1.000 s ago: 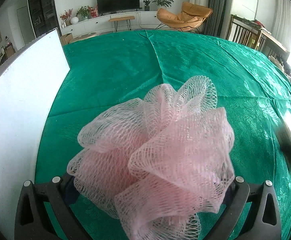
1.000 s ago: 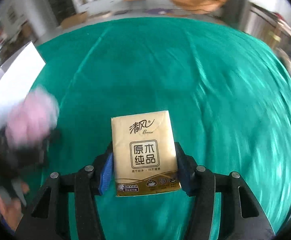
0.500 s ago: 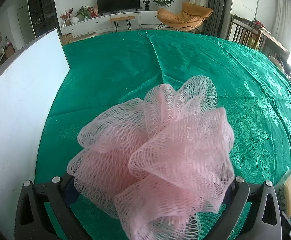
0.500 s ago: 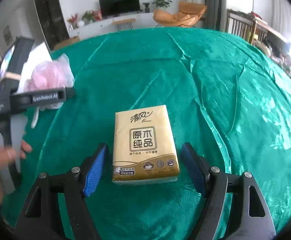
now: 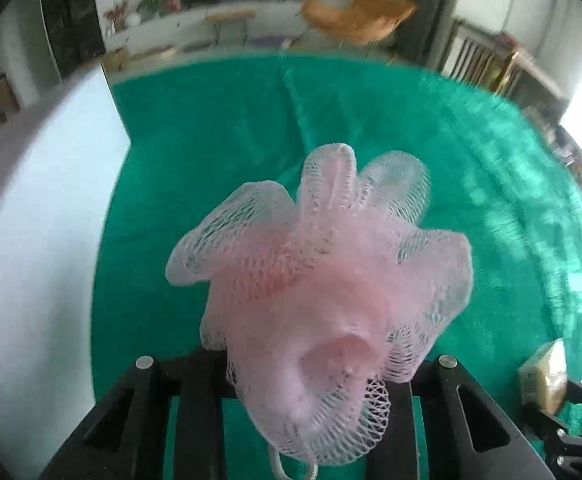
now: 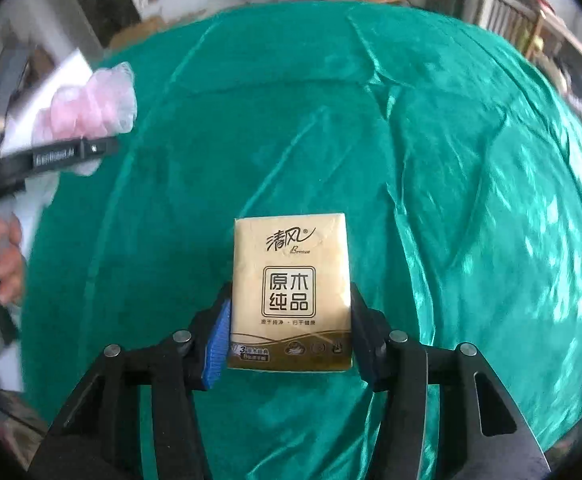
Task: Organize soft objects
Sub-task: 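Carry the puff with the left gripper while the right gripper carries the tissue pack into the box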
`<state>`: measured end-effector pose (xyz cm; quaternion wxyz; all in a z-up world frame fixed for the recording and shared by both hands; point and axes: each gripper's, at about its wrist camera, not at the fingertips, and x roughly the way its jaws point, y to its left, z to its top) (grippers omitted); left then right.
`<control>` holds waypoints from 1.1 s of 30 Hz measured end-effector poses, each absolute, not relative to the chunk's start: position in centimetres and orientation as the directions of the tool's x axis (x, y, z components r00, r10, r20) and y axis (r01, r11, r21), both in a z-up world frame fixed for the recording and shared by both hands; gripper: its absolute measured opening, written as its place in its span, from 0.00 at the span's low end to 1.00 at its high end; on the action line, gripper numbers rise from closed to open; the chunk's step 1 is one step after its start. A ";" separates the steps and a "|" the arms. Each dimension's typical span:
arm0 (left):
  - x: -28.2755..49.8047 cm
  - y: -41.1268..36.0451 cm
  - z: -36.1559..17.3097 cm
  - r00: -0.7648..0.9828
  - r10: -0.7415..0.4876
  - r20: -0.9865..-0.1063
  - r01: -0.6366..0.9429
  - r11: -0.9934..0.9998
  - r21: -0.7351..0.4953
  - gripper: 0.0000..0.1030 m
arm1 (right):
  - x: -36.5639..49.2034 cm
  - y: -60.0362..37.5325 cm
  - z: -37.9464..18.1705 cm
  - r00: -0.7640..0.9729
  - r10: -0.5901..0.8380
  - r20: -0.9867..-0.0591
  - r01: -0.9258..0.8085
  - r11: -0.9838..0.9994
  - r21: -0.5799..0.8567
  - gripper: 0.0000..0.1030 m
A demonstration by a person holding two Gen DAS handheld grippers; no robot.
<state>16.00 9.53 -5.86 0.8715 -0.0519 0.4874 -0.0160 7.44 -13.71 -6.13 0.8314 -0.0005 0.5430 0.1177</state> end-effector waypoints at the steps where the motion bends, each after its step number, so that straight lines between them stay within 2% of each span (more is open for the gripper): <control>1: 14.9 9.8 -4.5 0.548 -0.118 -0.828 -0.009 0.989 -0.147 0.28 | 6.8 -13.8 -5.2 0.396 0.212 -0.893 -0.192 0.970 0.146 0.53; 4: 10.6 11.7 0.5 0.614 -0.235 -0.754 0.037 0.962 -0.270 0.28 | 5.2 -12.2 -2.0 0.427 0.273 -0.862 -0.239 0.953 0.184 0.53; 6: 8.2 13.9 3.1 0.645 -0.255 -0.721 0.044 0.953 -0.298 0.28 | 3.9 -9.5 1.3 0.443 0.335 -0.832 -0.316 0.926 0.205 0.53; 9: 4.1 19.6 6.1 0.687 -0.181 -0.704 -0.013 0.965 -0.260 0.28 | 2.2 -3.8 6.0 0.433 0.450 -0.781 -0.461 0.855 0.237 0.53; 11: 1.4 24.5 6.9 0.679 -0.070 -0.731 -0.113 0.974 -0.197 0.29 | 1.2 0.6 8.1 0.380 0.540 -0.751 -0.548 0.786 0.288 0.53; 13: -0.6 28.1 6.6 0.647 0.033 -0.762 -0.199 0.972 -0.127 0.37 | 0.3 4.9 9.3 0.311 0.606 -0.732 -0.615 0.715 0.331 0.53; 15: -2.7 32.1 5.5 0.599 0.163 -0.784 -0.298 0.954 -0.029 0.71 | -0.8 9.5 9.8 0.231 0.655 -0.719 -0.669 0.644 0.371 0.56; 17: -4.4 34.8 4.1 0.554 0.236 -0.798 -0.380 0.925 0.010 0.83 | -2.0 14.1 9.2 0.140 0.697 -0.704 -0.695 0.575 0.431 0.61; 18: -4.9 35.6 3.6 0.546 0.246 -0.801 -0.398 0.917 0.010 0.83 | -2.2 15.2 8.8 0.110 0.710 -0.696 -0.703 0.550 0.451 0.69; 19: -5.6 36.4 3.2 0.537 0.257 -0.804 -0.420 0.907 0.009 0.83 | -2.4 16.8 8.3 0.081 0.714 -0.696 -0.710 0.531 0.462 0.70; 23: -7.5 37.6 2.2 0.507 0.334 -0.794 -0.488 0.871 0.055 0.83 | -2.9 19.9 6.7 0.086 0.662 -0.744 -0.698 0.573 0.429 0.70; 28: -7.5 35.8 3.0 0.449 0.454 -0.770 -0.551 0.819 0.161 0.85 | -2.1 18.0 6.9 0.173 0.611 -0.773 -0.708 0.622 0.333 0.70; 30: -8.0 34.9 3.2 0.459 0.467 -0.756 -0.575 0.805 0.147 0.90 | -2.1 17.8 7.2 0.208 0.594 -0.777 -0.717 0.633 0.291 0.70; 33: -8.7 34.4 3.5 0.493 0.424 -0.760 -0.595 0.801 0.061 0.91 | -1.8 16.4 7.4 0.263 0.558 -0.787 -0.717 0.659 0.228 0.70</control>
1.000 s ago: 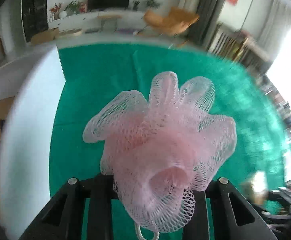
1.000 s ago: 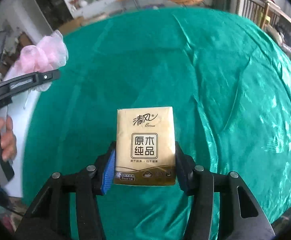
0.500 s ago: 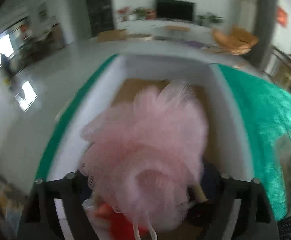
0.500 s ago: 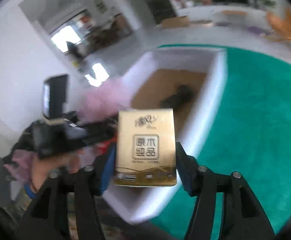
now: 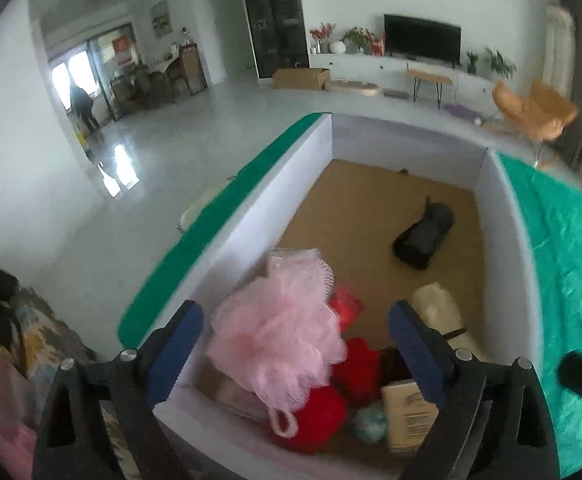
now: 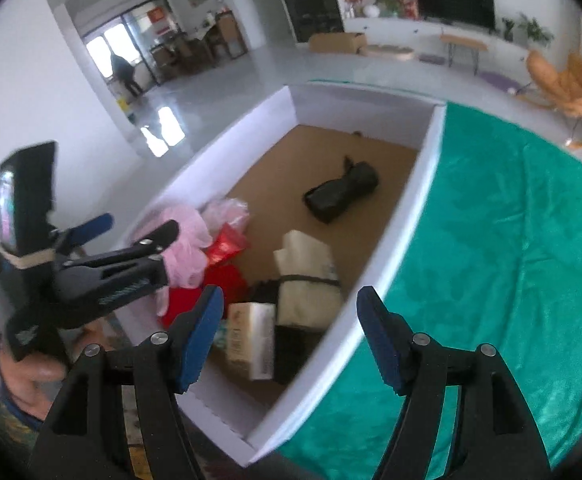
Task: Organize soft objects
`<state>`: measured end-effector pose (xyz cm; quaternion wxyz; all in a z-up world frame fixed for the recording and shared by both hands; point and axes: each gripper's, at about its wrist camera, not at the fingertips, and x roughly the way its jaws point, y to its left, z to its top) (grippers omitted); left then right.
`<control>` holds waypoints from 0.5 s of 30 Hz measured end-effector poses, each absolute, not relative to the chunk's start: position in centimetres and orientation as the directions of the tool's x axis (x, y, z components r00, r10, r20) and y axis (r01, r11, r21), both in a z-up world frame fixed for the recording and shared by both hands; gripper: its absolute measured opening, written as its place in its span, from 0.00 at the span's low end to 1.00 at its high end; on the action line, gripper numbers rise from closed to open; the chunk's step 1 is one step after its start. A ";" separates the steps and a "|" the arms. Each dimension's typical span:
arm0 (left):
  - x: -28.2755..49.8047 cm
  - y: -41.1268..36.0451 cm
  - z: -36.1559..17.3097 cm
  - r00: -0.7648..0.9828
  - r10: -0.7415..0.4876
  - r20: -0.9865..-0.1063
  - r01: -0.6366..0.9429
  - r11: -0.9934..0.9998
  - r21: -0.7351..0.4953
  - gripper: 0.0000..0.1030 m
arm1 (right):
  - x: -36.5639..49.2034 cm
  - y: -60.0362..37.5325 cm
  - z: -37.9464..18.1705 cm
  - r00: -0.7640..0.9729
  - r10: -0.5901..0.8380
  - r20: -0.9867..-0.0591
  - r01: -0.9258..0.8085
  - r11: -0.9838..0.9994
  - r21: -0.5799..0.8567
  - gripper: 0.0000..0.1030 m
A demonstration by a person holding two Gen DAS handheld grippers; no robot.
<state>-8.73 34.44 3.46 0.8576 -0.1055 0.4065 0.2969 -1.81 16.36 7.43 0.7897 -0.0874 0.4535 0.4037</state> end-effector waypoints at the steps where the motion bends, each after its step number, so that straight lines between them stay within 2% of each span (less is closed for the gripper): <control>1: -9.0 34.3 3.6 0.500 0.404 -0.766 -0.591 0.806 0.039 0.91 | -1.8 16.2 7.4 0.277 0.539 -0.796 -0.714 0.670 0.205 0.70; 3: -8.9 33.7 3.6 0.509 0.374 -0.775 -0.577 0.816 0.015 0.91 | -1.6 15.8 7.2 0.289 0.521 -0.803 -0.710 0.679 0.185 0.70; 7: -9.3 32.6 4.0 0.505 0.448 -0.738 -0.600 0.797 0.073 0.91 | -1.6 15.8 6.9 0.311 0.487 -0.816 -0.709 0.691 0.143 0.70; 15: -10.2 32.6 4.2 0.483 0.467 -0.741 -0.616 0.782 0.092 0.91 | -2.3 16.7 6.4 0.326 0.457 -0.827 -0.730 0.678 0.087 0.70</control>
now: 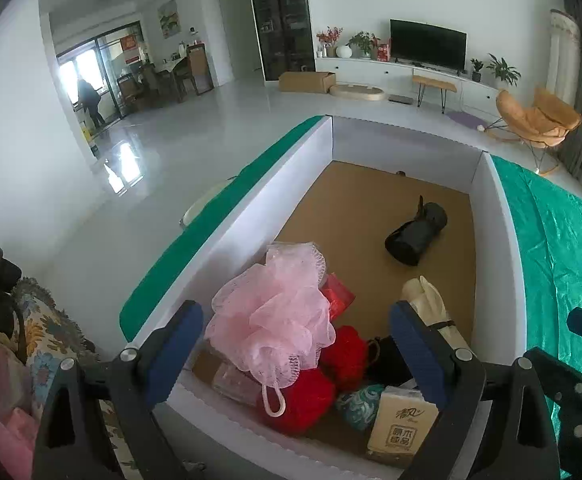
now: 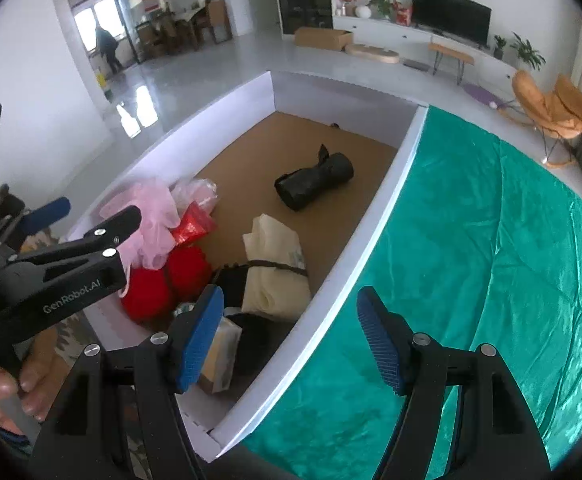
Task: Organize soft objects
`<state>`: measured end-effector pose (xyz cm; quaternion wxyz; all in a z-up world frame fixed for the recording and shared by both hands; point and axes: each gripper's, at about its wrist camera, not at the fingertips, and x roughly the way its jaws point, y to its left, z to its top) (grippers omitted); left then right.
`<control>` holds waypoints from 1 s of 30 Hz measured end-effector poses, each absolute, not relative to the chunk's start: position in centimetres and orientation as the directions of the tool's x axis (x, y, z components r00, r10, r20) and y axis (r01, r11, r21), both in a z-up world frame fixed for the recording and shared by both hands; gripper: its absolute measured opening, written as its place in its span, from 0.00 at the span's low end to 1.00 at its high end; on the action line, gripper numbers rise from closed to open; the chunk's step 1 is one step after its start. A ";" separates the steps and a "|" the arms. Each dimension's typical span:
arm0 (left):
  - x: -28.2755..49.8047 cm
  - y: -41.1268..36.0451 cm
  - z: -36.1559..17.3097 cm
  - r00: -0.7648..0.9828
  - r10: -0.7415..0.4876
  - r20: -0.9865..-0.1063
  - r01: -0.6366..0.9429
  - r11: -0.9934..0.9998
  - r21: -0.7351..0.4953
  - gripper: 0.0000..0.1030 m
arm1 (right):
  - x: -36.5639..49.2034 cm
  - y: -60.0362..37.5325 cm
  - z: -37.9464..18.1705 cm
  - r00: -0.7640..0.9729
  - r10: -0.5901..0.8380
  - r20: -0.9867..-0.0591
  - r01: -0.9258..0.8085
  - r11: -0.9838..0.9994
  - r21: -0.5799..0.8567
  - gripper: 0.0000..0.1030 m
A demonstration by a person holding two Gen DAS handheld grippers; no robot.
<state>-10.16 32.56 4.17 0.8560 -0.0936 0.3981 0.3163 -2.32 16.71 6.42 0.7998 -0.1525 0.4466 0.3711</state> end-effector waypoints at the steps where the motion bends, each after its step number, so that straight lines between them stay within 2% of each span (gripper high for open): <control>1: -10.3 32.5 4.2 0.483 0.471 -0.738 -0.618 0.781 0.094 0.91 | -2.4 16.8 6.4 0.325 0.455 -0.829 -0.733 0.675 0.084 0.70; 30: -10.9 32.3 5.0 0.495 0.402 -0.770 -0.603 0.797 0.029 0.91 | -3.4 17.3 6.5 0.344 0.417 -0.841 -0.742 0.669 0.028 0.71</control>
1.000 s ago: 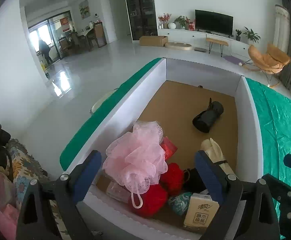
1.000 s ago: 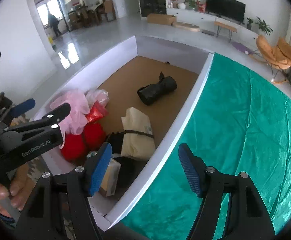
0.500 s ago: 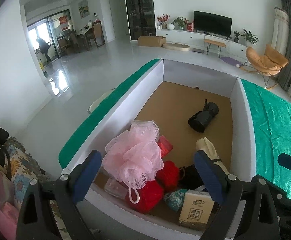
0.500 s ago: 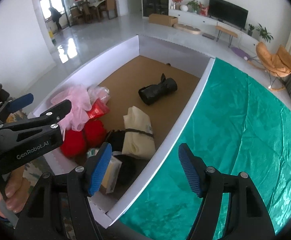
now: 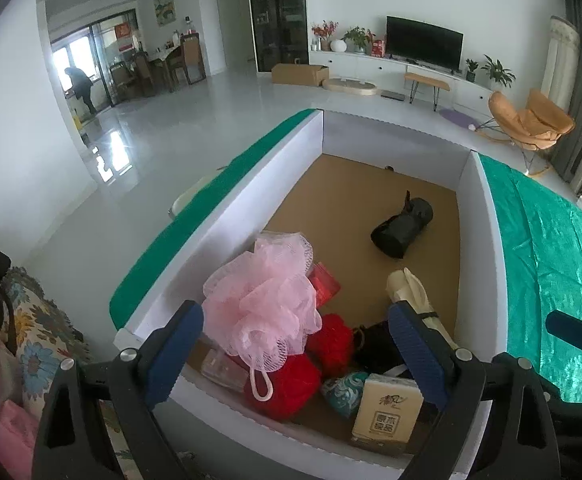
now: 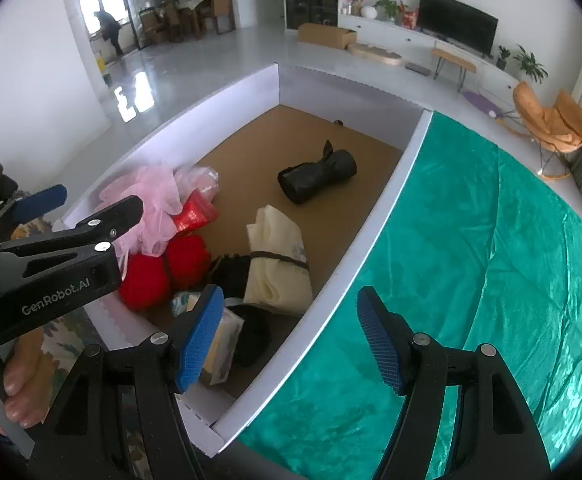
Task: Organize soft objects
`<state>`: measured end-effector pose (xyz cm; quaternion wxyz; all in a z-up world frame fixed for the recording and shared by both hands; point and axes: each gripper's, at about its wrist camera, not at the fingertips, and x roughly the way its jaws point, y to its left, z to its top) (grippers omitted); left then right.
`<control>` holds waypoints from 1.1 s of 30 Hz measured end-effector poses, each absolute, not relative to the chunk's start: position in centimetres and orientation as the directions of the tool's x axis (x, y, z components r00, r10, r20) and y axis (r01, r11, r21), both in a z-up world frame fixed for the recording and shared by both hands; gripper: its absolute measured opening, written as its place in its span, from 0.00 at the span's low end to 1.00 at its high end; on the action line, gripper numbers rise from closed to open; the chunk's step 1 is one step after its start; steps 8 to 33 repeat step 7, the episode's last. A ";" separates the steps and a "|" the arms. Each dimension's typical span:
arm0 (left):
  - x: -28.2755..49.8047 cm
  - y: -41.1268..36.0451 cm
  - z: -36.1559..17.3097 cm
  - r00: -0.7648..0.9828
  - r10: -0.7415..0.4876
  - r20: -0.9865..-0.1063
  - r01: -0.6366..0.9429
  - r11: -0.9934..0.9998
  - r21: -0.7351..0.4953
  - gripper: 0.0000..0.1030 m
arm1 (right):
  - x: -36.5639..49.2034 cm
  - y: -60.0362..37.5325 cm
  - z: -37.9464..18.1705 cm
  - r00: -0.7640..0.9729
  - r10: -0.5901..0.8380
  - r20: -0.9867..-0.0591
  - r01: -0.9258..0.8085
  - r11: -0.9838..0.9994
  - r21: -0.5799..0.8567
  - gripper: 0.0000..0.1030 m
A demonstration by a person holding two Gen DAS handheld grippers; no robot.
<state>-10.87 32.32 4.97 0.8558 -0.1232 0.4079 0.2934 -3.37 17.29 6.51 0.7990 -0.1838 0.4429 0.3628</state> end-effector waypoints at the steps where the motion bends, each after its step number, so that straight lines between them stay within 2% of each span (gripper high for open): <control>1: -10.9 32.4 4.9 0.497 0.393 -0.774 -0.601 0.799 0.020 0.91 | -3.4 17.3 6.4 0.343 0.418 -0.841 -0.743 0.668 0.029 0.71; 33: -11.0 32.6 4.6 0.498 0.384 -0.777 -0.603 0.797 0.008 0.91 | -3.2 17.6 6.1 0.335 0.421 -0.843 -0.745 0.666 0.037 0.71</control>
